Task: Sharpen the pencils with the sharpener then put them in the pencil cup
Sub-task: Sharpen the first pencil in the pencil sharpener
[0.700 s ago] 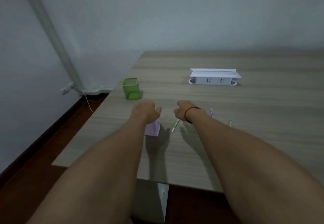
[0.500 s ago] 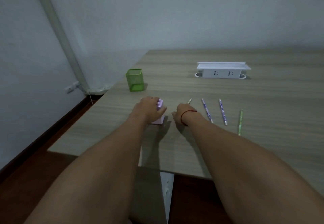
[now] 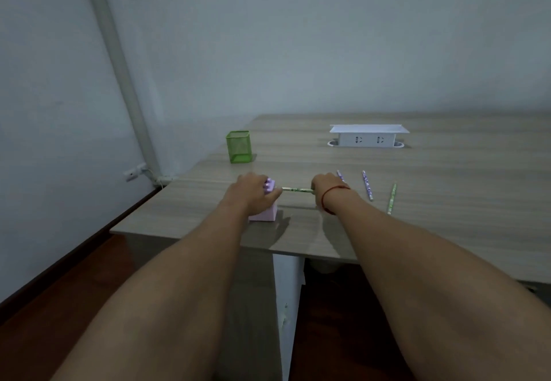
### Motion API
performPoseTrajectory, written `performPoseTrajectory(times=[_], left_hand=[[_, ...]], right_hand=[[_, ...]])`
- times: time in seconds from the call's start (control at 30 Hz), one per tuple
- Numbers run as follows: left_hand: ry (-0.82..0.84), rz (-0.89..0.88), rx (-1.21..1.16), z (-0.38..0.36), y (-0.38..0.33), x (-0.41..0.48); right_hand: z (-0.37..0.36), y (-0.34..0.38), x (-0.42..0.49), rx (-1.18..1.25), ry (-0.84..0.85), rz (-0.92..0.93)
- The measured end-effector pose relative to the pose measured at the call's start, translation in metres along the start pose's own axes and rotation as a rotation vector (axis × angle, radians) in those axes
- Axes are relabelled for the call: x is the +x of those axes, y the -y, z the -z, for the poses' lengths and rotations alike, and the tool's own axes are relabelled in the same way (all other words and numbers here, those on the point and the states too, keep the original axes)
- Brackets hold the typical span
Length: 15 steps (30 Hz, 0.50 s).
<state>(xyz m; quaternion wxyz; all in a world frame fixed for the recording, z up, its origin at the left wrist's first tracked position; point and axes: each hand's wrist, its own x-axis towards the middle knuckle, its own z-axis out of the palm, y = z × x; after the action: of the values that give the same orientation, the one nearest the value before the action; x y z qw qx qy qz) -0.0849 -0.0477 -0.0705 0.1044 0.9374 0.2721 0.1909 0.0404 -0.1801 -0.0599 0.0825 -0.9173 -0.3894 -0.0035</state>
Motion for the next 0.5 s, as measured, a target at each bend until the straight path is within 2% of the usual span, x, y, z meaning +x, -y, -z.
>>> performPoseTrajectory(times=[0.23,0.5], left_hand=[[0.038,0.115,-0.160,0.003,-0.010,-0.010],[0.039,0.145,-0.162,-0.001,-0.011,-0.004]], right_hand=[[0.021,-0.008,-0.015,0.002,0.003,0.029],[0.016,-0.016,-0.024,0.018,0.029,-0.008]])
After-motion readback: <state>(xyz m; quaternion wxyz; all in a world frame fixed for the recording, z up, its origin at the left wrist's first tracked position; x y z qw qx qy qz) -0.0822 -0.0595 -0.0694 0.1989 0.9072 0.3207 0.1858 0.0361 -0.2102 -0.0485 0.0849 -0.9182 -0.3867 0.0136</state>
